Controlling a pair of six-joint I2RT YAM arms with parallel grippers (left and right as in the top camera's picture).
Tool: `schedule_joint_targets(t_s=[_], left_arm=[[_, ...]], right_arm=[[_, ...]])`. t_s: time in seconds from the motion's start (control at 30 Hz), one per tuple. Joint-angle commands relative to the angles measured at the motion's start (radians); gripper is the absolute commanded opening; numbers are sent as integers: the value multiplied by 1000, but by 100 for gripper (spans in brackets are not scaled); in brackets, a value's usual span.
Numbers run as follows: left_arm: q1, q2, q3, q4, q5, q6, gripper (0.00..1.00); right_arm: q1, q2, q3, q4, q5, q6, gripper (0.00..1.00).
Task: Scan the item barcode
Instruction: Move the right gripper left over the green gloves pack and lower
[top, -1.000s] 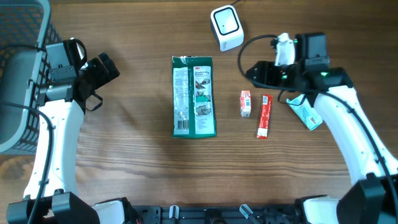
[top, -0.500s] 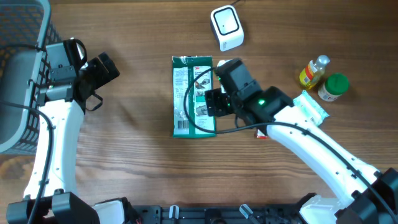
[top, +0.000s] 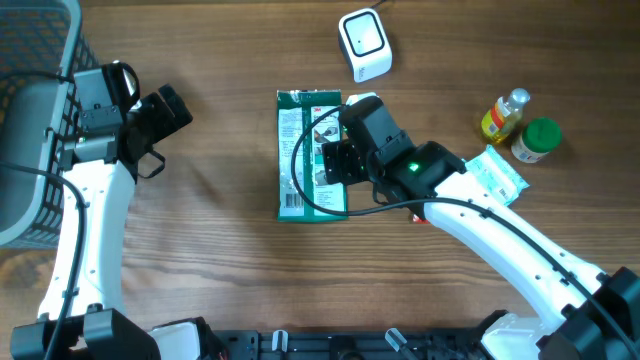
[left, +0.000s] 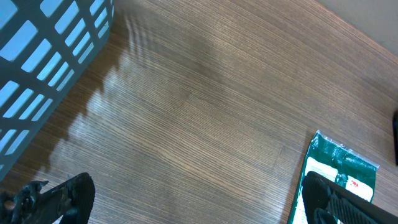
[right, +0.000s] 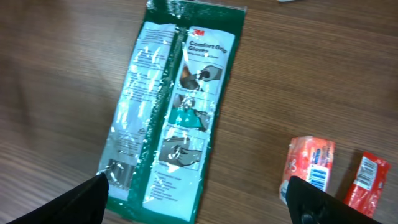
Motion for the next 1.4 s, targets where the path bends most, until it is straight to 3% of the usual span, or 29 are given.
schedule_joint_targets(t_s=[0.0,0.07,0.63,0.73,0.87,0.97,1.37], left_arm=[[5,-5,10,3,5,-9,100],[5,-5,10,3,5,-9,100],[5,-5,10,3,5,-9,100],[5,-5,10,3,5,-9,100],[5,-5,10,3,5,-9,100],[5,-5,10,3,5,-9,100],[5,-5,10,3,5,-9,100]], right_arm=[[1,38,-4,-3,61,8,96],[-4,53,-4,-14,61,11,100],[-106,151,-3,-27,60,32,100],[-113,151,-3,-21,64,-44,100],[-127,151,-4,-21,84,-41,99],[-133,151,-4,-21,84,-37,92],[-136,170,-41,-66,135,70,88]])
